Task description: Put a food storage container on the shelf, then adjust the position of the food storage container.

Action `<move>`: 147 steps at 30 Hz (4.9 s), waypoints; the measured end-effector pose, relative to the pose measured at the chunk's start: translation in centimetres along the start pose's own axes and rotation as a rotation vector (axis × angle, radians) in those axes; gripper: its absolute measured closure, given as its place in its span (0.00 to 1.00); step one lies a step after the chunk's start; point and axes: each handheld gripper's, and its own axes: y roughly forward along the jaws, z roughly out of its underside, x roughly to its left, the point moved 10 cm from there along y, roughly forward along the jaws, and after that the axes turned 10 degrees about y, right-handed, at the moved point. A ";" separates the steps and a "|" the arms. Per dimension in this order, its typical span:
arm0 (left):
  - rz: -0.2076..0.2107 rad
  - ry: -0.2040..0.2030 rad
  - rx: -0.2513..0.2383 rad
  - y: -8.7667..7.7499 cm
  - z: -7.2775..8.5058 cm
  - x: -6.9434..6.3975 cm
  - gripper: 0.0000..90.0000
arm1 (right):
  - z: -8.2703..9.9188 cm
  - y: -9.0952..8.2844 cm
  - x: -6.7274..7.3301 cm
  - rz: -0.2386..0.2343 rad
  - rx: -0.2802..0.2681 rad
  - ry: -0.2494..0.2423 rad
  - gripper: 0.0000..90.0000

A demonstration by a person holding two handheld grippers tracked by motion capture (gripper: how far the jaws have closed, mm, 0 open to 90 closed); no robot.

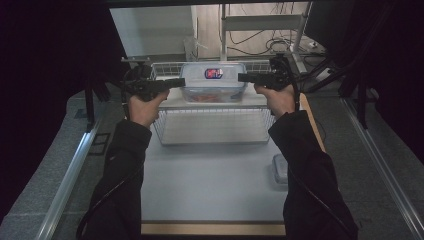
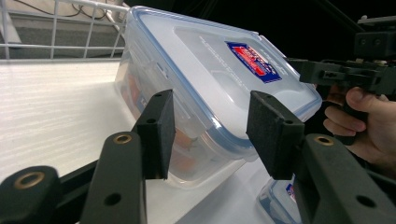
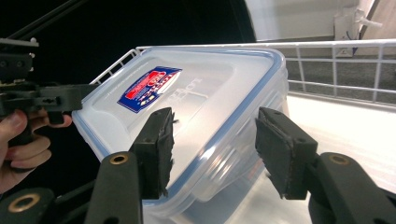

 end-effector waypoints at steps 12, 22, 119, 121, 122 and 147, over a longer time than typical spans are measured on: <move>-0.043 0.141 -0.017 -1.8 0.4 -1.6 0.54 | -0.4 -2.4 1.2 0.075 -0.043 -0.148 0.72; -0.045 0.280 0.031 -1.6 4.1 -3.0 0.92 | 5.8 -3.5 3.0 0.031 0.046 -0.288 1.00; -0.251 0.548 0.263 -4.2 26.9 -5.8 0.05 | 24.2 -6.1 -2.7 0.124 0.129 -0.414 0.06; -0.262 0.569 0.277 -4.3 27.2 -5.8 0.04 | 24.8 -6.2 -3.0 0.126 0.143 -0.395 0.07; -0.265 0.572 0.277 -4.3 27.3 -5.8 0.04 | 25.1 -6.3 -3.2 0.132 0.152 -0.390 0.07; -0.257 0.479 0.265 -4.5 27.7 -4.9 0.05 | 23.4 -10.5 -9.3 0.383 0.144 -0.316 0.61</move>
